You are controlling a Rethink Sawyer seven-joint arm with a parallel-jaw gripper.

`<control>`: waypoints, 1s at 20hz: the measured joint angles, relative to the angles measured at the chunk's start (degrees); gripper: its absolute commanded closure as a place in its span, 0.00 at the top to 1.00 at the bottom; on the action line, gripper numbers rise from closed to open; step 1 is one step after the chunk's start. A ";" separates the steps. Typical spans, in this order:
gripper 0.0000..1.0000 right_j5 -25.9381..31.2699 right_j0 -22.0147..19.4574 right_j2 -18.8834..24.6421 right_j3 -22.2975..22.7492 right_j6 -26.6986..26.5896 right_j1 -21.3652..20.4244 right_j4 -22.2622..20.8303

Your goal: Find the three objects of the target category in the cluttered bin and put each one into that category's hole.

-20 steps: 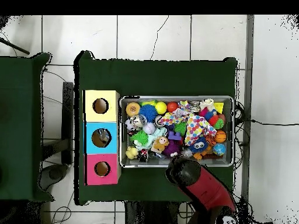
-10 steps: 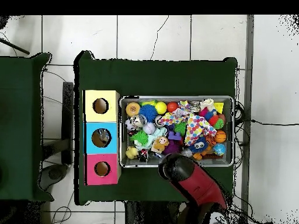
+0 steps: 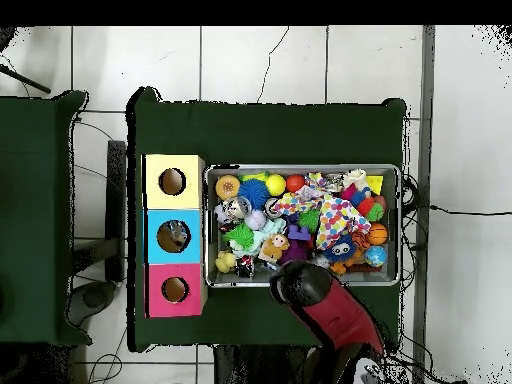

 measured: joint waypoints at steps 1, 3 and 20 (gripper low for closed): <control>1.00 0.00 0.29 -0.09 -0.14 0.19 0.32 0.22; 1.00 0.00 0.88 -0.13 -0.32 0.58 0.91 0.70; 1.00 -2.81 -0.93 2.66 0.35 0.80 2.67 4.01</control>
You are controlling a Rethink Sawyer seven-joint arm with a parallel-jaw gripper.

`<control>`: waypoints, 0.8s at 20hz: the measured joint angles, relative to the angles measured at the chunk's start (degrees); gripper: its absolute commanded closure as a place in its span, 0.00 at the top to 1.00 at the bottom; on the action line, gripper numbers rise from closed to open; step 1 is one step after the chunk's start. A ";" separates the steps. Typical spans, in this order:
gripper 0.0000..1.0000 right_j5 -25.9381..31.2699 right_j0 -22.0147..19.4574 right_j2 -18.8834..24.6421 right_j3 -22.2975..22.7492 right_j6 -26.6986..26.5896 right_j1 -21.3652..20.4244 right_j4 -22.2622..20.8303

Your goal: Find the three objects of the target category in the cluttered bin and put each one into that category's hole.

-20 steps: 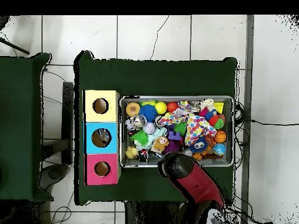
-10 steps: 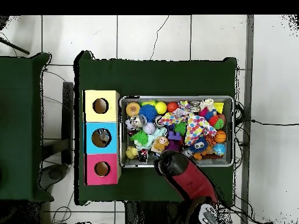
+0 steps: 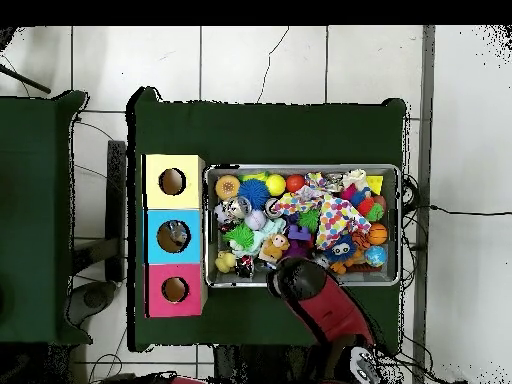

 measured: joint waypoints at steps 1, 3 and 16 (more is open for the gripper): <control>1.00 0.01 -0.27 0.17 0.07 0.00 -0.12 0.00; 1.00 0.00 -0.68 0.48 0.25 0.00 -0.32 0.00; 1.00 -0.37 2.85 -1.72 -0.26 0.00 0.91 0.13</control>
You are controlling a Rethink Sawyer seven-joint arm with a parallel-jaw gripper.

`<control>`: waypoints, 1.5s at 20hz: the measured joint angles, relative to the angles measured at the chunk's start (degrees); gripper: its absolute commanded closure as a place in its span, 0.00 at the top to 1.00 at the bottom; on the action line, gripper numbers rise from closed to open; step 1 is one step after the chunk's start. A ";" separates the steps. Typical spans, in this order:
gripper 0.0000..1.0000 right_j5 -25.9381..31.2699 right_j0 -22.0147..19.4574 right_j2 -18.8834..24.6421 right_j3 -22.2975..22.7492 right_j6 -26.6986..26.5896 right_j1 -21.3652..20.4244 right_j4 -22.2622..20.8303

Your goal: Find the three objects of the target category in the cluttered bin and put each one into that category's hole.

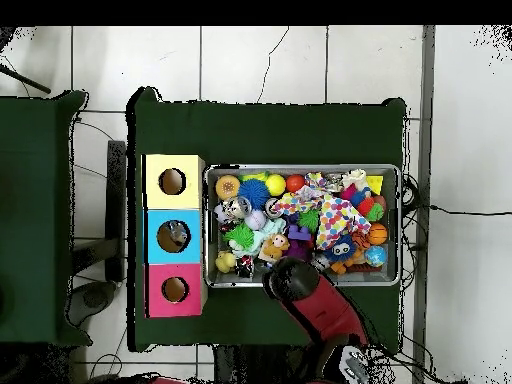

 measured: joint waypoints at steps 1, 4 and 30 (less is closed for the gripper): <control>1.00 0.00 0.80 -0.51 -0.10 0.00 0.29 0.00; 1.00 0.01 1.99 -1.17 -0.11 0.00 0.72 0.05; 1.00 10.51 9.11 -9.48 -2.09 0.66 1.30 0.89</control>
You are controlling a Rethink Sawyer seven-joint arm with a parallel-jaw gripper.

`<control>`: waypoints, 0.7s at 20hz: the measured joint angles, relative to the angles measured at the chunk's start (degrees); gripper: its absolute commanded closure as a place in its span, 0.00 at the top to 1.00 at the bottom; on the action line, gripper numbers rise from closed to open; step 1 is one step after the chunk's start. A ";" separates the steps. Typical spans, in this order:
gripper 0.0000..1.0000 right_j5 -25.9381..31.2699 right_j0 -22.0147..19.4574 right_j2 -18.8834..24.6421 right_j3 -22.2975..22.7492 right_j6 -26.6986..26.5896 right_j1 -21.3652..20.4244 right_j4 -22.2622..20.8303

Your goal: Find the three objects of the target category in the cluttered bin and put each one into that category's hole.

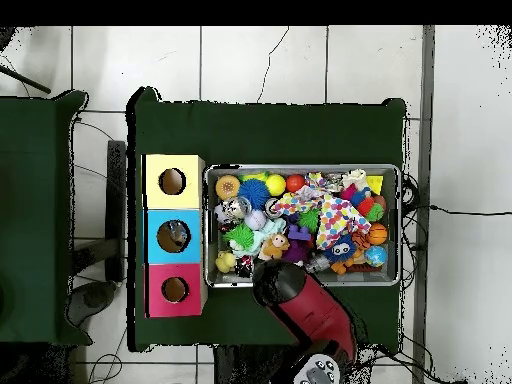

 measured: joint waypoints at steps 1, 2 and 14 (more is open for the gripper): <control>1.00 1.11 0.35 -0.52 -0.25 0.00 -0.08 0.00; 1.00 2.05 0.68 -0.98 -0.51 0.01 -0.14 -0.01; 1.00 3.50 1.69 -2.44 -1.79 1.81 -0.28 1.71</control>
